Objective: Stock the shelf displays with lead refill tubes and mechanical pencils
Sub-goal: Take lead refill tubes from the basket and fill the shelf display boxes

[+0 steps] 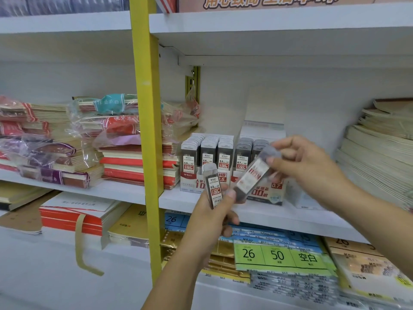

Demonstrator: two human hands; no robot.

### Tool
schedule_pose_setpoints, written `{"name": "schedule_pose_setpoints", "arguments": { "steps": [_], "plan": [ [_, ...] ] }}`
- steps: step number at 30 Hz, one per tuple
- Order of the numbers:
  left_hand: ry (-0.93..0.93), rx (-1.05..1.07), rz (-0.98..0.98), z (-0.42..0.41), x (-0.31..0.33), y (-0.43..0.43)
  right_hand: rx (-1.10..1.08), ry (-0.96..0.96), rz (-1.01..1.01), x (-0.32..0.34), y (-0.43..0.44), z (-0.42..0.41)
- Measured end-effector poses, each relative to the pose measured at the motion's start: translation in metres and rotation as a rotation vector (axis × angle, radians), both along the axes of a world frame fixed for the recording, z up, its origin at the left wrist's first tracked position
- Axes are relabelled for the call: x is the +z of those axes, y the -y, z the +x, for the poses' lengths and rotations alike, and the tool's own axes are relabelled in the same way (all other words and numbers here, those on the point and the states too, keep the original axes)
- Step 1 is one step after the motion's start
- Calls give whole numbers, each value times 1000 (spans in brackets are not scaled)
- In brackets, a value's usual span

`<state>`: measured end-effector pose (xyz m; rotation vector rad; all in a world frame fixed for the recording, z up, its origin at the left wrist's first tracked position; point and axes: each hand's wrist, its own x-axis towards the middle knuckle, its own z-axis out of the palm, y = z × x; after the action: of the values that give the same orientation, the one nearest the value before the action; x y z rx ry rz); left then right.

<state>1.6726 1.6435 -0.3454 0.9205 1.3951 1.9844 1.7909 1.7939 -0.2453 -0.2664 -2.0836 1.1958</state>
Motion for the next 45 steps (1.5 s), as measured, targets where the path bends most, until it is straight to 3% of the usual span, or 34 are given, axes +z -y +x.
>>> {"name": "schedule_pose_setpoints", "arguments": {
  "steps": [4, 8, 10, 14, 21, 28, 34, 45],
  "plan": [
    [38, 21, 26, -4, 4, 1, -196, -215, 333, 36, -17, 6],
    [42, 49, 46, -6, 4, 0, -286, -57, 734, 42, -22, -1],
    [53, 61, 59, -7, 4, 0, -285, 29, 835, 38, -20, -9],
    [23, 83, 49, -8, 3, 0, -277, 127, 790, 33, -25, -22],
    [-62, 111, 10, -10, 2, 1, -235, 127, 627, 36, -27, -33],
    [-80, 122, 7, -10, 3, -1, -357, -25, 687, 44, -34, -19],
    [-98, 117, 1, -6, 5, -4, -430, 212, 702, 36, -55, -12],
    [-105, 100, -6, -3, 7, -7, -604, 323, 838, 15, -61, -19]
  ]
}}
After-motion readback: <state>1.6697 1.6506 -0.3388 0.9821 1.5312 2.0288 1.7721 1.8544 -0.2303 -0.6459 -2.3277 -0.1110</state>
